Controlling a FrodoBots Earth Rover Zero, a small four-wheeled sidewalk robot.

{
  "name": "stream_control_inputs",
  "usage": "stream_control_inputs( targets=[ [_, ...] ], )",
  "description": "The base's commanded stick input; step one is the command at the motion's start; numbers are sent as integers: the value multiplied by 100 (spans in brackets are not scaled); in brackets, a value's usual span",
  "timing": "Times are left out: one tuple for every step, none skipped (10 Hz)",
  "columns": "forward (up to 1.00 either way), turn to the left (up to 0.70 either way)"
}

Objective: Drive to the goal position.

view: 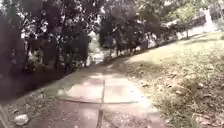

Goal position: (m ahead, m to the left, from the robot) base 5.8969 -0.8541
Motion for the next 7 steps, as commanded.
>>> stream_control_inputs(
  targets=[
    [100,0],
    [100,0],
    [100,0],
    [100,0],
    [100,0],
    [100,0],
    [100,0]
  ],
)
